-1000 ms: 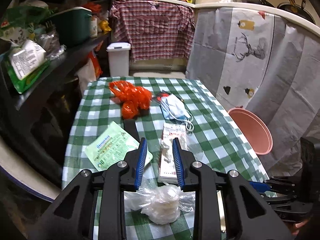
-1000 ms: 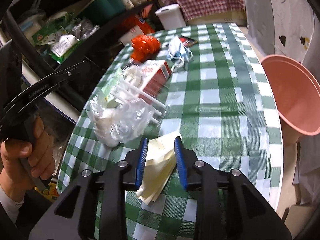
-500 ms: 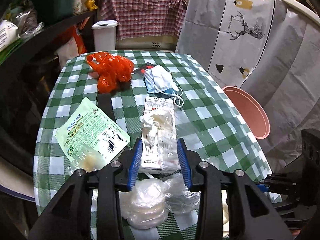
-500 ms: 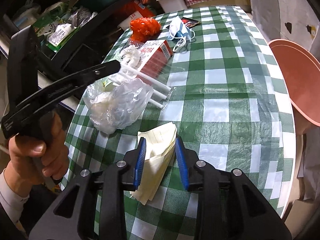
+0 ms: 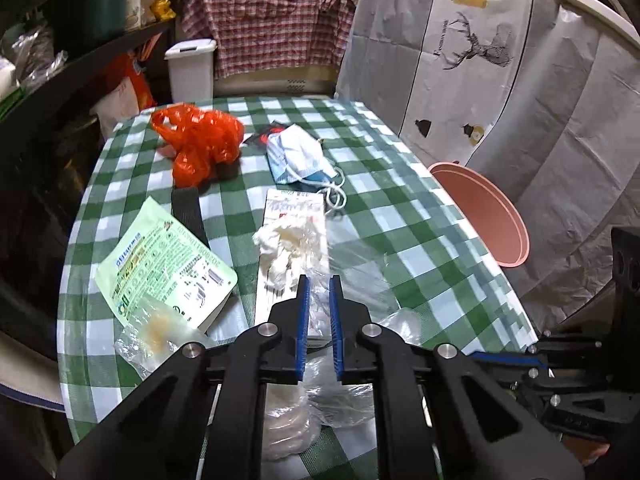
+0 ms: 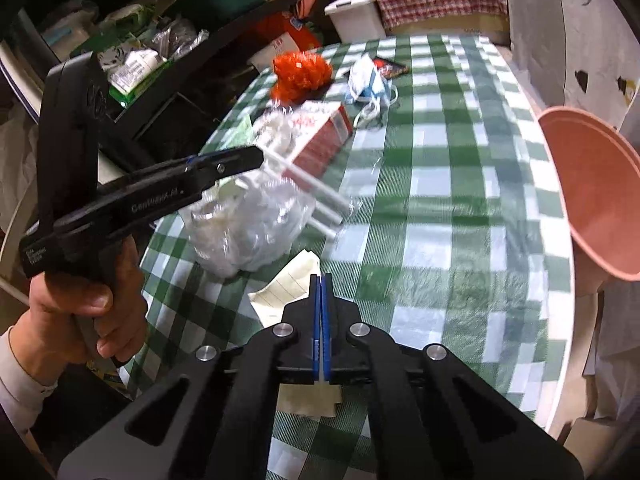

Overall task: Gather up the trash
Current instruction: 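Grasp clear plastic bag with left tool while right tool grasps another napkin, then carry plastic bag and napkin over the pink bin with both tools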

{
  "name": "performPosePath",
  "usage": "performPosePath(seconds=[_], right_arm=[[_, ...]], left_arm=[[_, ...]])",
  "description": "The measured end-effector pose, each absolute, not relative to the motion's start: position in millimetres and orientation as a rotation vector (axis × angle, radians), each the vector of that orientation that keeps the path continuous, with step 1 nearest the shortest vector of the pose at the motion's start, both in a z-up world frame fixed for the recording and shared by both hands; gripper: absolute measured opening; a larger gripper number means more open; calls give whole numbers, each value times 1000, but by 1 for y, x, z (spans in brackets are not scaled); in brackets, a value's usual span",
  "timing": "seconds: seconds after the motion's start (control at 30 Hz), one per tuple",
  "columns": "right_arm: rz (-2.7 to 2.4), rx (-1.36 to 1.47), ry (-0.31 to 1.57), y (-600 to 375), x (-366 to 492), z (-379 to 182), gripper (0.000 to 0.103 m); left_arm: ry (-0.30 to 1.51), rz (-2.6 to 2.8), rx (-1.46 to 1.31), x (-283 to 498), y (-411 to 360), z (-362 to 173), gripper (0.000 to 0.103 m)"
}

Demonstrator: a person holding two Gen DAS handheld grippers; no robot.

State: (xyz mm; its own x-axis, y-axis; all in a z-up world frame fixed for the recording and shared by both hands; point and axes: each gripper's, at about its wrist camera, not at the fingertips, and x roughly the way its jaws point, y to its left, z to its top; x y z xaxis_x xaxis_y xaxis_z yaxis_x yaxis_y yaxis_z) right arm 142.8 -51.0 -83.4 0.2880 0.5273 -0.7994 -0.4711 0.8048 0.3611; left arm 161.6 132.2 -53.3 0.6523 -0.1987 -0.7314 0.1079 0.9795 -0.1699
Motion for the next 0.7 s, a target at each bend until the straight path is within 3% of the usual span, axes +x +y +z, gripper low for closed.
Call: performPosePath(seconds=[0.7], right_arm=[[529, 13, 852, -84, 163, -35, 1]], left_arm=[[678, -123, -62, 143, 111, -10, 6]])
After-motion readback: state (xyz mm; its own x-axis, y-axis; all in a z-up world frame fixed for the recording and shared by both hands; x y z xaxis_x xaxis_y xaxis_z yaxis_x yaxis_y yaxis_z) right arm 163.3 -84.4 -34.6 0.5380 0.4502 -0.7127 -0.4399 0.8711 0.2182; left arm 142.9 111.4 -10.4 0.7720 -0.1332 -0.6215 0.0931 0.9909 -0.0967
